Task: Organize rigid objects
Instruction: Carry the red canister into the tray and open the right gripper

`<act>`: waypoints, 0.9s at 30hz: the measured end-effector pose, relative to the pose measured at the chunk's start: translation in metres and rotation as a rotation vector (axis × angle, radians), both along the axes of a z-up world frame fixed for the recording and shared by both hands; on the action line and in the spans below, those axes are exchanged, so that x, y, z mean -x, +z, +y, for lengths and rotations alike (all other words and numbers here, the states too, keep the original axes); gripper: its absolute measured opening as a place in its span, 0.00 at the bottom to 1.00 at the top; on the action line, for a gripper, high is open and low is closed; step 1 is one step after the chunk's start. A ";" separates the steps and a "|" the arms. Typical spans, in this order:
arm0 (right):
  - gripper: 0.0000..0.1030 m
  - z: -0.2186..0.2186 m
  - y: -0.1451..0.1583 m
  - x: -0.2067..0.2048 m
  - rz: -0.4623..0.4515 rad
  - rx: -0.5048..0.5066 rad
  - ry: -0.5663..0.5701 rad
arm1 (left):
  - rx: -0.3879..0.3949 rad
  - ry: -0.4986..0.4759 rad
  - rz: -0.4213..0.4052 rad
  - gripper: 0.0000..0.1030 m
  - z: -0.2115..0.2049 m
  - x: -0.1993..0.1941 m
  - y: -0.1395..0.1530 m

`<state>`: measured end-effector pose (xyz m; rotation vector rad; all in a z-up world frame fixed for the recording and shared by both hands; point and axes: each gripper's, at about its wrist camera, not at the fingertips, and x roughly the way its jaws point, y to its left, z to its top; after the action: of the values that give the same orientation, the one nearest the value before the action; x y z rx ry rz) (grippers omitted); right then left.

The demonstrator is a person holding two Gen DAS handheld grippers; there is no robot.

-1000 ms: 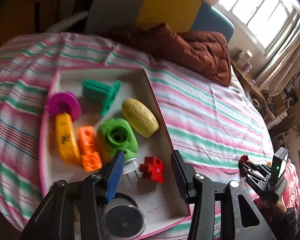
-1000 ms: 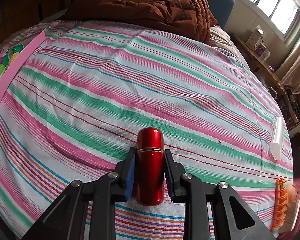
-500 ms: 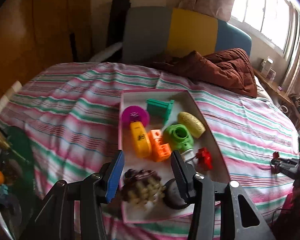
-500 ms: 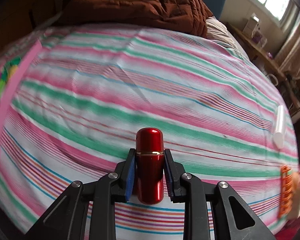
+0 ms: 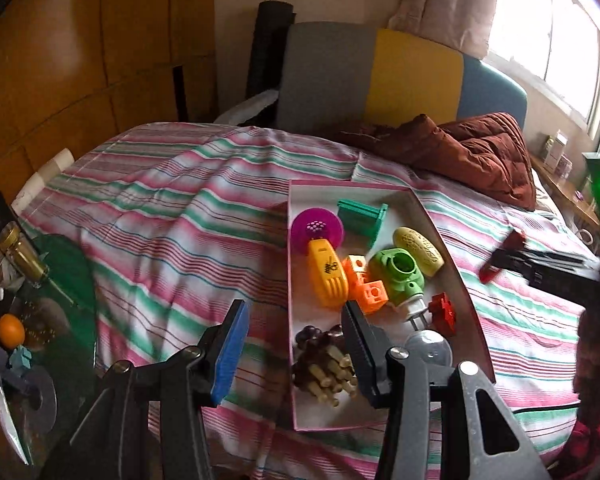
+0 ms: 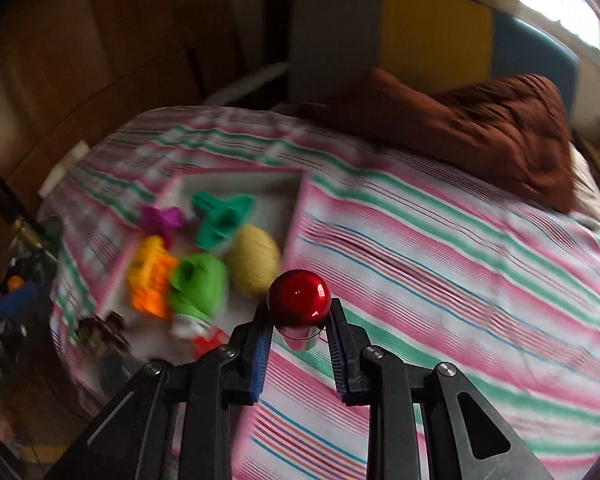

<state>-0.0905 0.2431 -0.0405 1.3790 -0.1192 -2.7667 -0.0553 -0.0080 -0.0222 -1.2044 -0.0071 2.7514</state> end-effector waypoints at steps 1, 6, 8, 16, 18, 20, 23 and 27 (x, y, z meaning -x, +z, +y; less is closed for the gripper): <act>0.26 -0.008 -0.002 0.008 -0.002 0.000 0.012 | -0.002 0.007 -0.001 0.47 -0.002 0.000 0.000; 0.26 -0.033 -0.024 0.041 -0.053 -0.024 0.018 | -0.008 0.028 -0.004 0.47 -0.011 0.000 -0.003; 0.26 -0.037 -0.033 0.048 -0.080 -0.037 0.014 | -0.004 0.039 -0.006 0.47 -0.014 0.001 -0.005; 0.28 -0.037 -0.042 0.041 -0.086 -0.038 0.006 | -0.039 0.074 -0.008 0.61 -0.023 0.003 -0.009; 0.37 -0.035 -0.037 0.039 -0.066 -0.036 0.002 | -0.027 0.091 0.007 0.62 -0.023 0.001 -0.007; 0.47 -0.035 -0.029 0.034 -0.037 -0.036 0.001 | -0.005 0.108 0.031 0.66 -0.022 -0.002 -0.004; 0.55 -0.037 -0.018 0.024 0.005 -0.043 0.001 | 0.037 0.119 0.051 0.69 -0.019 -0.005 -0.001; 0.60 -0.039 -0.006 0.002 0.054 -0.049 -0.012 | 0.043 0.126 0.069 0.69 -0.017 -0.011 0.004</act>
<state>-0.0928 0.2039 -0.0464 1.3176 -0.0589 -2.8323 -0.0447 -0.0254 -0.0185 -1.1557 -0.0168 2.9151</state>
